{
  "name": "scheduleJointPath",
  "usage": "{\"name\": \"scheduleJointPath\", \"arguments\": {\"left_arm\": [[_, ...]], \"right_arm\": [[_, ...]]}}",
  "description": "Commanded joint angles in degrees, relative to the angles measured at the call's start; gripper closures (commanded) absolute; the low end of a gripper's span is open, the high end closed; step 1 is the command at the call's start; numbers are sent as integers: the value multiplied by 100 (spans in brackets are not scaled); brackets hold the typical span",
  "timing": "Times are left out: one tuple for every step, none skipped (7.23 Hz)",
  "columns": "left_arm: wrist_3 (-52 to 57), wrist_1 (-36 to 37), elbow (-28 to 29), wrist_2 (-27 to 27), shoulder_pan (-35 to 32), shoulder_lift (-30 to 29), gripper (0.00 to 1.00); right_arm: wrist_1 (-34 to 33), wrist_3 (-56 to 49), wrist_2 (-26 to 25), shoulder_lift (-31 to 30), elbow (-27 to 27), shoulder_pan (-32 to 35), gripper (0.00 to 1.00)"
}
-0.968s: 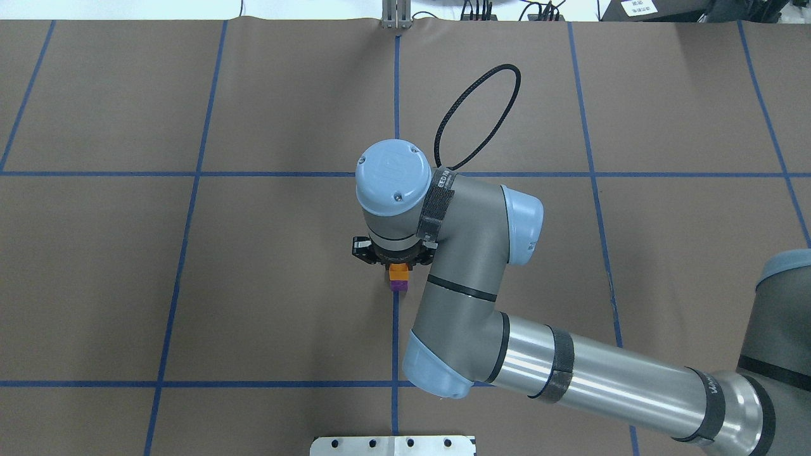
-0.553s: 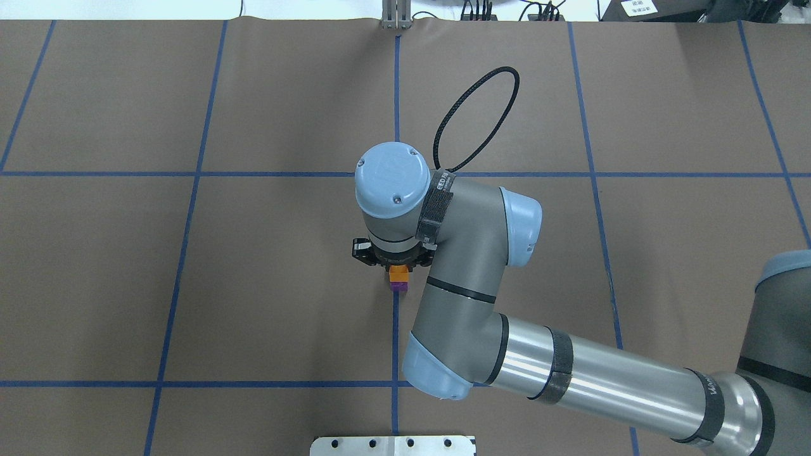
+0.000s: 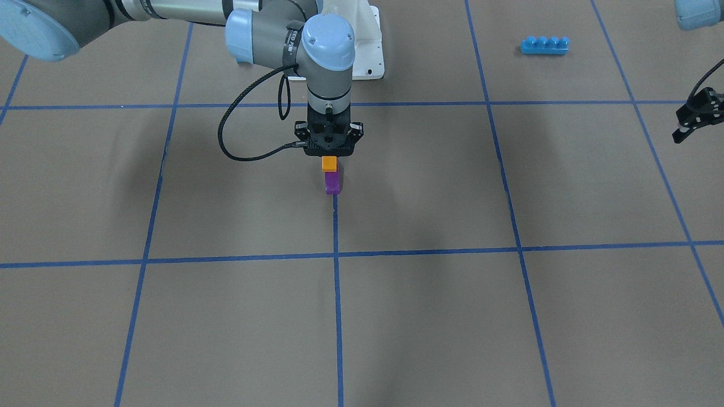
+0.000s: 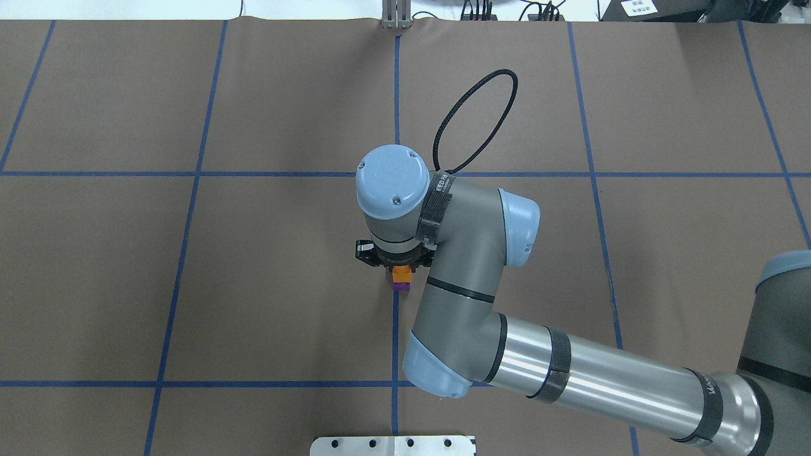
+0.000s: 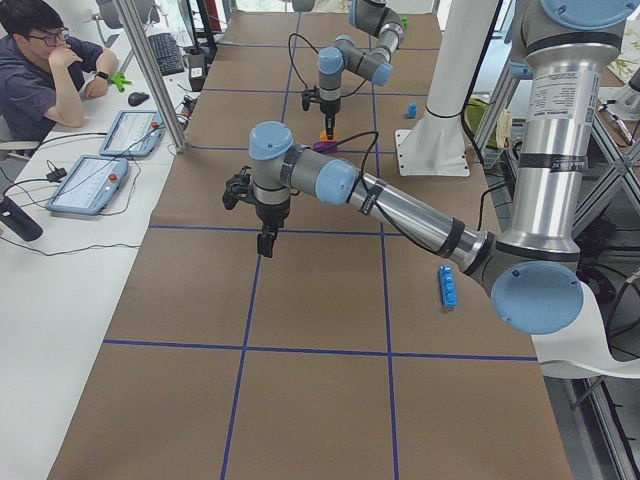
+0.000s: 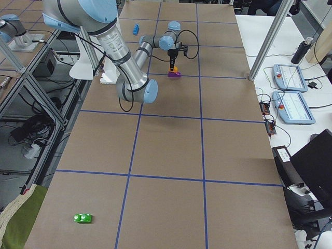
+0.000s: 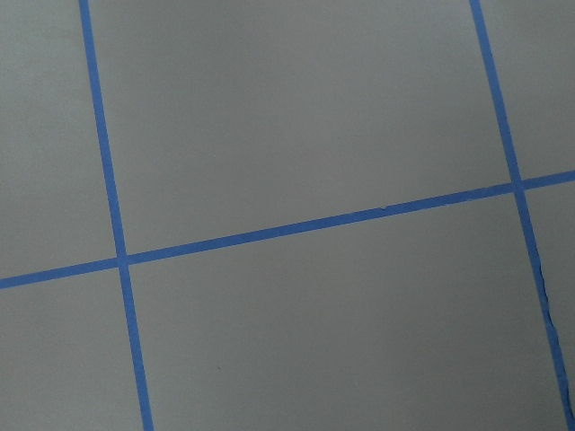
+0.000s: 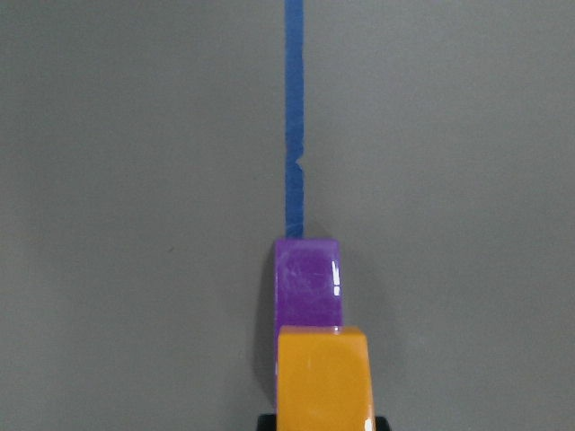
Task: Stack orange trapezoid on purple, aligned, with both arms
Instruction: 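Align and lower the orange block onto the purple block with the right gripper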
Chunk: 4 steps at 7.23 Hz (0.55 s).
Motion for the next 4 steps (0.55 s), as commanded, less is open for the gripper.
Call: {"name": "scheduleJointPath", "arguments": {"left_arm": [[7,0,-7,0,0,0,0],[7,0,2,0,0,0,0],[-2,0,-7,0,0,0,0],[7,0,2,0,0,0,0]], "right_arm": [[1,-8,2,8,-18,0,100],[1,-25,2,8,-18,-9,100],[123,-60,-7,-26,-35,-18,100],[202,-104,-7,-35,-70,-26,100]]}}
